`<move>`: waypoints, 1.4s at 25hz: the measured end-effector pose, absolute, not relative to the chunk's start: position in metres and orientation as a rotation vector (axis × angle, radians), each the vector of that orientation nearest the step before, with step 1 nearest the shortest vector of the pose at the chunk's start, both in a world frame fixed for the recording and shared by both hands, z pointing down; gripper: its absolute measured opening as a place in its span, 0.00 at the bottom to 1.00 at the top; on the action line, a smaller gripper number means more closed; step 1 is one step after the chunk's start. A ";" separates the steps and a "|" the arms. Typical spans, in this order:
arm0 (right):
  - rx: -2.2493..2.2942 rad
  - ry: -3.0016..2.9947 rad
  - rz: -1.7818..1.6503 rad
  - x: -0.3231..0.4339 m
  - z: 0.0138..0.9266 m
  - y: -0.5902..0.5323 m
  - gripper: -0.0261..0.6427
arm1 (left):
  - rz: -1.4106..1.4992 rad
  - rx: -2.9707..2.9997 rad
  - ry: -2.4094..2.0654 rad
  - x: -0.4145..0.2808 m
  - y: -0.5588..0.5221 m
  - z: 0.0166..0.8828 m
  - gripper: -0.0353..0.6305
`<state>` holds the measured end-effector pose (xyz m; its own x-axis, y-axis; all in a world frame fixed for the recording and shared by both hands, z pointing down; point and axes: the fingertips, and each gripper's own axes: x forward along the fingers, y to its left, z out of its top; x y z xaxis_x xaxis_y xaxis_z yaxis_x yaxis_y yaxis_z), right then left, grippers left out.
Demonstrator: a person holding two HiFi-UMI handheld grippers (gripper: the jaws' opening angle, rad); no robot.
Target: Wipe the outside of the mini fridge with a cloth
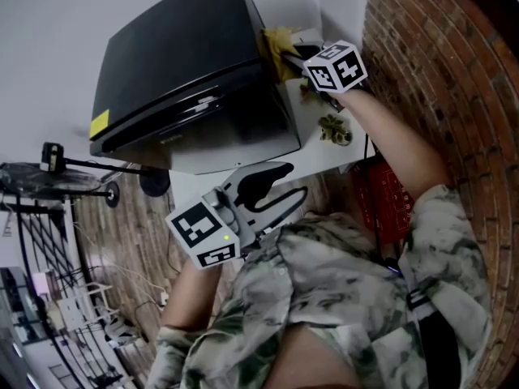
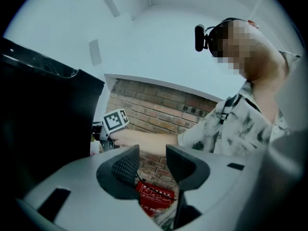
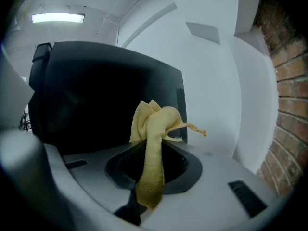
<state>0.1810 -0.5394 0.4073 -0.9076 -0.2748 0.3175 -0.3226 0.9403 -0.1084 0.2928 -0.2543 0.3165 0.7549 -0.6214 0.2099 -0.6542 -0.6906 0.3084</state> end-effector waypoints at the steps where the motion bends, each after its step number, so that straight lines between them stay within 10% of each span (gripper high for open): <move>1: 0.439 -2.783 0.234 0.180 0.417 -0.538 0.17 | 0.126 2.584 -0.984 0.292 -0.253 0.317 0.30; 19: 0.456 -2.563 0.309 0.190 0.552 -0.522 0.17 | 0.143 2.552 -1.014 0.290 -0.239 0.325 0.30; 35: 0.472 -2.908 0.330 0.245 0.358 -0.498 0.17 | 0.124 2.597 -0.940 0.303 -0.250 0.326 0.30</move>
<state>0.2454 -0.4984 0.3578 -0.9340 -0.2907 0.2078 -0.3298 0.9250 -0.1886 0.3030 -0.2503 0.3264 0.7733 -0.5997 0.2061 -0.6326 -0.7069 0.3165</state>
